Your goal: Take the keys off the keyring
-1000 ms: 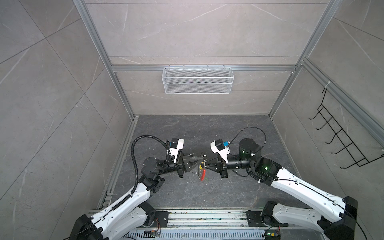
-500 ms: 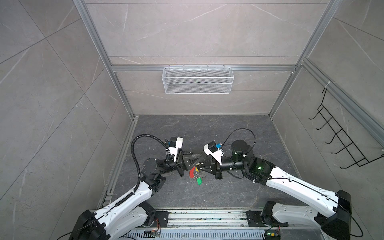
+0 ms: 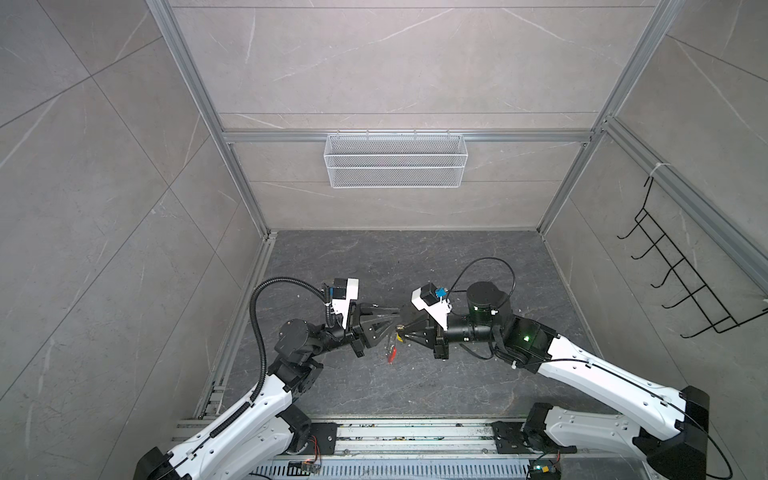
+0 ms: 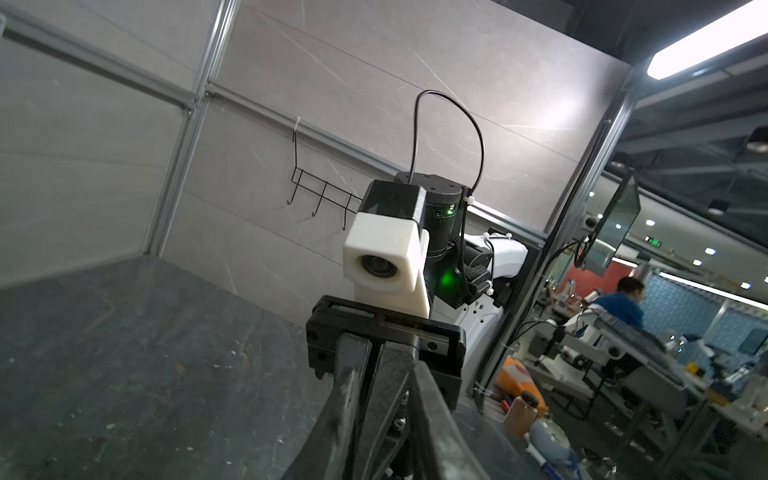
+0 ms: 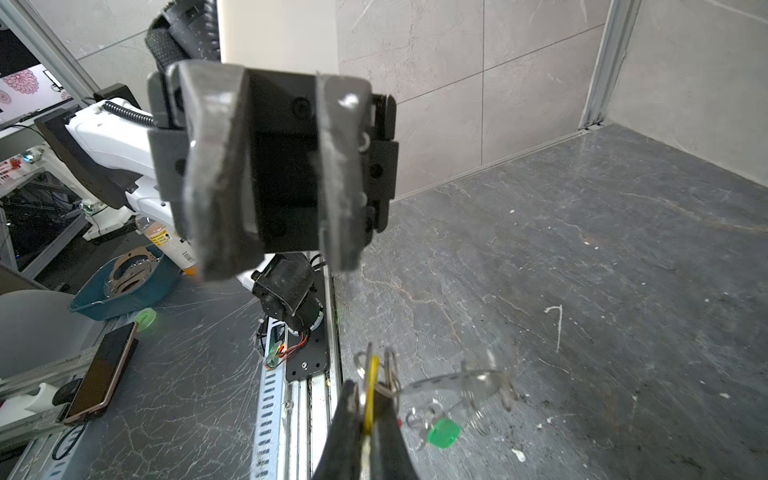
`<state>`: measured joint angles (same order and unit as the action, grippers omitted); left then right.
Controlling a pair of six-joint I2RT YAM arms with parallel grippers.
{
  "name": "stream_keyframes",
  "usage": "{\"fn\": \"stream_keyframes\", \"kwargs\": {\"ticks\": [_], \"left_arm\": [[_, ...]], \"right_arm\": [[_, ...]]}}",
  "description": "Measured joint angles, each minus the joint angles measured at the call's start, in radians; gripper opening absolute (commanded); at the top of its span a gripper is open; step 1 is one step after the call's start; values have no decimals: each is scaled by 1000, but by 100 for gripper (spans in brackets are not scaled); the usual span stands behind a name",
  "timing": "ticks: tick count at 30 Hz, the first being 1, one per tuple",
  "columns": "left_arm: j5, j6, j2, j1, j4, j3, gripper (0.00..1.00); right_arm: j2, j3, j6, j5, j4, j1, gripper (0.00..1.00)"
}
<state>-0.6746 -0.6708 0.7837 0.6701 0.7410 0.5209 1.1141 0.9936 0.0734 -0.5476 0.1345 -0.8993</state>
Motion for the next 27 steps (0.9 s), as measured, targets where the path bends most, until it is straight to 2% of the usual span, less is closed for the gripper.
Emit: {"fn": "stream_keyframes", "kwargs": {"ticks": [5, 9, 18, 23, 27], "left_arm": [[58, 47, -22, 0, -115, 1, 47], [109, 74, -35, 0, -186, 1, 50], [134, 110, -65, 0, -209, -43, 50], [117, 114, -84, 0, -209, -73, 53], [90, 115, -100, 0, -198, -75, 51]], "right_arm": [[-6, 15, -20, 2, 43, 0, 0], [-10, 42, -53, -18, 105, 0, 0], [-21, 134, -129, -94, 221, 0, 0], [-21, 160, -150, -106, 263, 0, 0], [-21, 169, -160, -108, 294, 0, 0]]}}
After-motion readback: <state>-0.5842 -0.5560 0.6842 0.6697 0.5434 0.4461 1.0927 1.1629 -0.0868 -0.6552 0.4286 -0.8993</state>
